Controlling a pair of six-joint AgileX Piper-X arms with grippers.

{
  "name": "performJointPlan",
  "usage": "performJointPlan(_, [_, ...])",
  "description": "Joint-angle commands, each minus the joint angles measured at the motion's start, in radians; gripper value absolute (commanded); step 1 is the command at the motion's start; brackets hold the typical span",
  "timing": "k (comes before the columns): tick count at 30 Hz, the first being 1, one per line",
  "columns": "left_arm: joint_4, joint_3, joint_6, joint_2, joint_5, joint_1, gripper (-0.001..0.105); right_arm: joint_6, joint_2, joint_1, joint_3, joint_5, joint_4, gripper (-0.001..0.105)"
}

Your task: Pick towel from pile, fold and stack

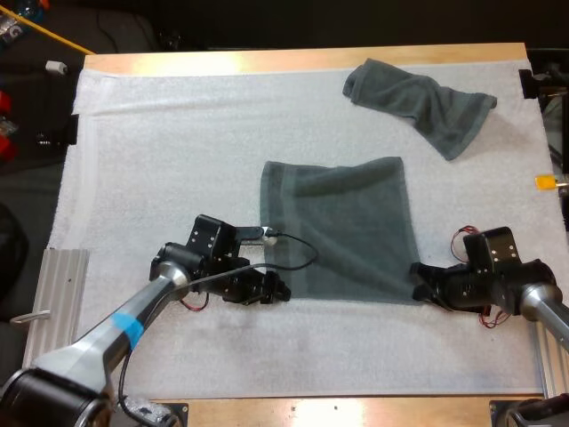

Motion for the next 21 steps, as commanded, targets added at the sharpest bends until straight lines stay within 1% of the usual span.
performJointPlan(1, [-0.028,-0.002,-0.022,0.014,0.007,-0.002,0.065,-0.014,-0.008,0.001,0.0,0.005,0.01,0.0])
performJointPlan(8, [-0.075,-0.002,-0.071,0.035,0.061,-0.002,0.065,-0.014,-0.008,0.001,0.0,0.005,0.01,0.0])
performJointPlan(12, [-0.076,-0.002,-0.076,0.035,0.061,-0.002,0.065,-0.014,-0.008,0.001,0.0,0.005,0.01,0.0])
performJointPlan(16, [-0.076,-0.002,-0.11,0.035,0.063,-0.002,0.065,-0.013,-0.008,0.001,0.0,0.005,0.01,0.0])
performJointPlan(21, [-0.061,-0.002,-0.119,0.035,0.079,-0.003,0.065,-0.013,-0.008,0.001,0.0,0.005,0.01,0.0])
